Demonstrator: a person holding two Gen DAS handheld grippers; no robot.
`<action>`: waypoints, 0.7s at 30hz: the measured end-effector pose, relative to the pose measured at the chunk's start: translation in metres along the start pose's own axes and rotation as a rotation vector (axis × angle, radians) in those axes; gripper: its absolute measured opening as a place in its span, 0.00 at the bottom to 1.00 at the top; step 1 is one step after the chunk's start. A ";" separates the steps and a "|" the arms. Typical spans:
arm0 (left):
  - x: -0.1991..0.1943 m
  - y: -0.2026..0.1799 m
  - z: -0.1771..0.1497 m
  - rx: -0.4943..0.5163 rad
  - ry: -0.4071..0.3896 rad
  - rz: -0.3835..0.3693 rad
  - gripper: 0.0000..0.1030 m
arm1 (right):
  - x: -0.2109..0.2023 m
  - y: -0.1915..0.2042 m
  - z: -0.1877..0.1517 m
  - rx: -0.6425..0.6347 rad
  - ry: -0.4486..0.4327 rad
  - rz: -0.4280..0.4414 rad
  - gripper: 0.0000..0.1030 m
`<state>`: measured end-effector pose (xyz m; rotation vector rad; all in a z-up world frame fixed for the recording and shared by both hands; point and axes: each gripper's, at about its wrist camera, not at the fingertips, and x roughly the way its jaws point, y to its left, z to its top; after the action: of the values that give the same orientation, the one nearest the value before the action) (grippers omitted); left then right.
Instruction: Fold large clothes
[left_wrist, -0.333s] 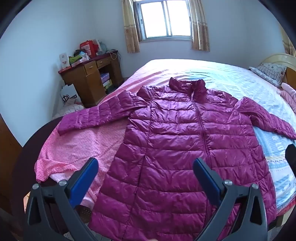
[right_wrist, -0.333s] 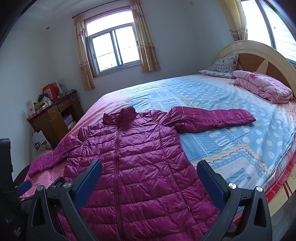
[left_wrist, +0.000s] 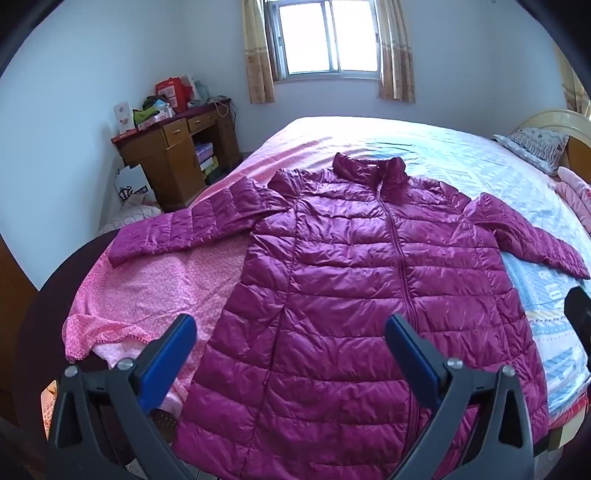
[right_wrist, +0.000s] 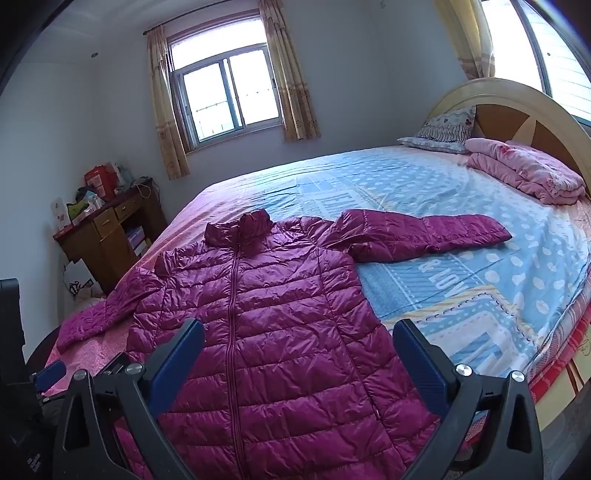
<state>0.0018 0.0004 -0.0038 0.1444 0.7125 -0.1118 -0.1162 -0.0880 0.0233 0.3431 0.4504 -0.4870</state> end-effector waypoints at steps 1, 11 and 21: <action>0.000 0.000 0.000 0.000 -0.003 0.001 1.00 | 0.003 0.005 -0.001 -0.006 0.002 -0.006 0.99; -0.001 0.006 0.000 -0.024 -0.010 0.008 1.00 | 0.007 0.007 -0.003 -0.003 0.025 -0.007 0.99; 0.002 0.008 -0.003 -0.028 0.004 0.008 1.00 | 0.011 0.006 -0.004 0.010 0.050 -0.001 0.99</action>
<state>0.0030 0.0082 -0.0065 0.1202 0.7173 -0.0940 -0.1057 -0.0857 0.0152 0.3654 0.4965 -0.4831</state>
